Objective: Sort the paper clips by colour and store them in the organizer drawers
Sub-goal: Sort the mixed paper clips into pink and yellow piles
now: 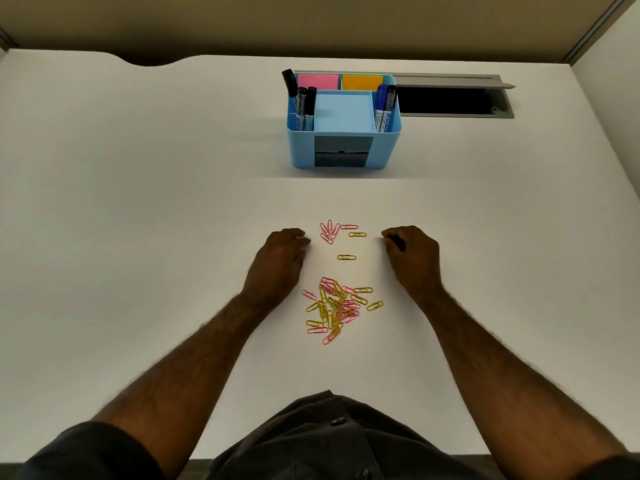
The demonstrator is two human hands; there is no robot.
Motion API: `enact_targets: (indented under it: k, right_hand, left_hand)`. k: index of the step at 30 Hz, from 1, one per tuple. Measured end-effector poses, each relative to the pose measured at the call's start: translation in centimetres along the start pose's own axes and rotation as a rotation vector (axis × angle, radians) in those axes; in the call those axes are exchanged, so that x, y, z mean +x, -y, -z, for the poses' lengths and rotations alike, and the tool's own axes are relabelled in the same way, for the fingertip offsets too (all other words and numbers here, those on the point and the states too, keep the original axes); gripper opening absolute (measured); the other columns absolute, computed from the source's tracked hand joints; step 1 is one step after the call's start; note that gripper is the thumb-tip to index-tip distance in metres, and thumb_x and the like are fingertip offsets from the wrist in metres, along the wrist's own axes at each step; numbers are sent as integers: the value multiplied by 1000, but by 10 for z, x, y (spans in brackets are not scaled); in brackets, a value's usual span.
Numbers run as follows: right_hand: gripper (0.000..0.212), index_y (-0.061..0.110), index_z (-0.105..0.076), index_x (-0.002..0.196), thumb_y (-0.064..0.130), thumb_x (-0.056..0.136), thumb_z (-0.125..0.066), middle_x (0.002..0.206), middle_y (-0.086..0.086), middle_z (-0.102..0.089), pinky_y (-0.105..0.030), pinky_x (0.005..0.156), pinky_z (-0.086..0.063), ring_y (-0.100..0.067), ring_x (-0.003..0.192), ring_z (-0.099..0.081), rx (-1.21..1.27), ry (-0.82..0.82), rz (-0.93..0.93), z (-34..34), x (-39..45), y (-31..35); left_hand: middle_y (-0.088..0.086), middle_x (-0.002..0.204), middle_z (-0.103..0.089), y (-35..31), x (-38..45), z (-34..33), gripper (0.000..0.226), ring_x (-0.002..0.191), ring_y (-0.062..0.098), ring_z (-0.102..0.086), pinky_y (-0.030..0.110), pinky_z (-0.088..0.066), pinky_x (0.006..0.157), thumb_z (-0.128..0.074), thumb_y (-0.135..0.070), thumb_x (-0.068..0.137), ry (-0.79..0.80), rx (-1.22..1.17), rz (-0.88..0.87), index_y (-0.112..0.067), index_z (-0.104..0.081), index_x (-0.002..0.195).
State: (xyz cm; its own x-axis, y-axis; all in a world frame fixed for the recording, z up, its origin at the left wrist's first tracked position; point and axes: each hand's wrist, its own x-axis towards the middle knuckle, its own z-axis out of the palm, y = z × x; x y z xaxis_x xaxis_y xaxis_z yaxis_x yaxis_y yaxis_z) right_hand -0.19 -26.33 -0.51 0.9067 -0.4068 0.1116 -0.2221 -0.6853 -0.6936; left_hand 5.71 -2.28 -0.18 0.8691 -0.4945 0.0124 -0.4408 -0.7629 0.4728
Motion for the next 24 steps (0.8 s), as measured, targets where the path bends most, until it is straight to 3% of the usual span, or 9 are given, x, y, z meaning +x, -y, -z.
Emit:
enact_targets:
  k: [6, 12, 16, 18, 20, 24]
  right_hand:
    - [31, 9, -58, 121, 15, 90, -56, 127, -13, -54, -38, 96, -41, -28, 117, -47, -205, 214, 181, -20, -8, 15]
    - [20, 3, -65, 102, 15, 93, -51, 109, -13, -63, -40, 82, -48, -31, 102, -54, -266, 218, 272, -20, -16, 18]
    - [32, 5, -57, 121, 17, 92, -54, 124, -14, -58, -38, 96, -43, -29, 117, -49, -240, 246, 278, -24, -26, 25]
    - [32, 4, -58, 121, 16, 92, -54, 127, -15, -57, -40, 99, -43, -30, 120, -48, -219, 302, 309, -27, -28, 29]
    - [23, 3, -64, 109, 10, 90, -54, 116, -15, -63, -45, 89, -51, -32, 111, -53, -259, 323, 383, -30, -29, 30]
    - [16, 6, -67, 98, 2, 85, -57, 101, -11, -66, -41, 73, -53, -30, 94, -57, -297, 273, 416, -22, -33, 20]
  left_hand:
    - [8, 133, -55, -15, -28, -6, 32, 123, 24, -47, 33, -39, 101, -51, -16, 92, 20, -86, 89, -11, -58, 123]
    - [5, 133, -53, -20, -48, -8, 35, 123, 22, -46, 30, -39, 100, -52, -19, 92, 66, -106, 128, -14, -55, 127]
    - [5, 132, -53, -18, -58, -7, 36, 122, 21, -46, 29, -38, 101, -53, -20, 92, 67, -107, 144, -15, -55, 127]
    - [5, 133, -52, -19, -60, -7, 36, 123, 21, -46, 28, -38, 101, -53, -22, 92, 79, -105, 157, -16, -55, 127]
    - [4, 134, -51, -21, -62, -8, 36, 123, 20, -45, 28, -38, 100, -54, -24, 91, 86, -101, 164, -17, -55, 127]
    - [3, 133, -51, -21, -64, -6, 34, 121, 20, -45, 25, -38, 96, -55, -23, 91, 80, -96, 143, -17, -56, 125]
